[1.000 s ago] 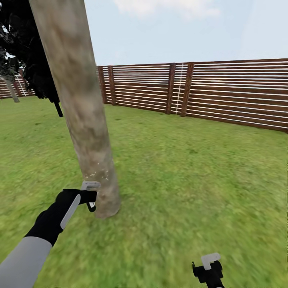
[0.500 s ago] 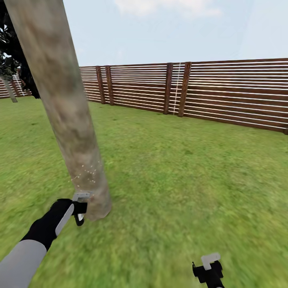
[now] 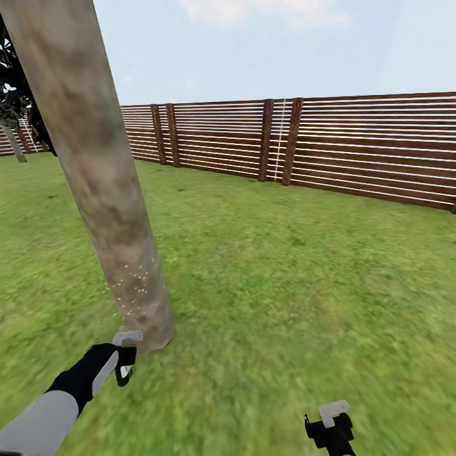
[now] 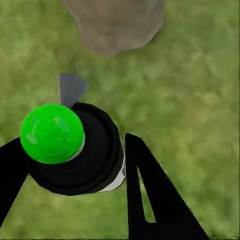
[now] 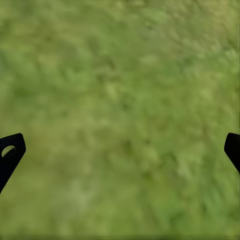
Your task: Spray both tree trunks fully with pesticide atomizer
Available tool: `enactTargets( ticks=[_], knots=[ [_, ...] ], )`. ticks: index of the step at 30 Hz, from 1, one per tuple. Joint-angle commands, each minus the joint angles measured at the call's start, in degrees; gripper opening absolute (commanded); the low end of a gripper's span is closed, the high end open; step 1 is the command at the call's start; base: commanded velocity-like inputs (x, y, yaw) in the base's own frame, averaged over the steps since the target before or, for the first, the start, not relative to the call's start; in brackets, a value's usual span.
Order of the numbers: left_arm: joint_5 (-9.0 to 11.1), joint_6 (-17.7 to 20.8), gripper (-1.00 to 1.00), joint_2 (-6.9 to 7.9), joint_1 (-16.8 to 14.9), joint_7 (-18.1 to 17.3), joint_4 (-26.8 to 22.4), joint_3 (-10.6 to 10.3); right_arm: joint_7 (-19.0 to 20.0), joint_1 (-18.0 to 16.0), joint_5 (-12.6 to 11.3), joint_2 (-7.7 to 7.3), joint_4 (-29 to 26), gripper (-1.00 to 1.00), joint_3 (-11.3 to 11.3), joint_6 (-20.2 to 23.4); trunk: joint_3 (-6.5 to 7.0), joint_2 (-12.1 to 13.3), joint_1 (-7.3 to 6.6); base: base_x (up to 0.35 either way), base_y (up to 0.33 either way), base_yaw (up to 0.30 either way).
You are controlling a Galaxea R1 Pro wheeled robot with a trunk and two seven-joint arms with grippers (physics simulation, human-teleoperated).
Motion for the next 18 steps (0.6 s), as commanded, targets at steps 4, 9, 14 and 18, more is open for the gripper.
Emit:
enactTargets(
  ticks=[4,9,14,18],
  knots=[
    [0.72,-7.84,-1.0,-0.44,-0.05,0.5,6.42,-0.72,-0.33,0.37,0.61,-0.04,0.02,1.0,-0.35,-0.18,-0.04,-0.03,-0.01,0.0,0.0,0.0],
    [0.81,-9.22,-1.0,-2.26,-0.05,0.59,7.51,-0.55,-0.33,0.55,0.61,-0.04,0.02,1.0,-0.41,-0.17,-0.04,-0.03,-0.01,0.067,-0.013,0.0],
    [0.78,-9.39,-1.0,-2.21,0.01,0.59,11.26,-0.5,-0.33,0.56,0.61,0.01,0.06,1.0,-0.34,-0.17,-0.04,-0.03,-0.01,0.288,-0.086,0.0],
    [0.73,-14.19,-1.0,-1.91,2.59,0.59,12.96,-0.29,-0.33,0.56,0.61,0.04,0.08,1.0,-0.33,-0.18,-0.04,-0.03,-0.01,0.242,-0.102,0.0]
  ],
)
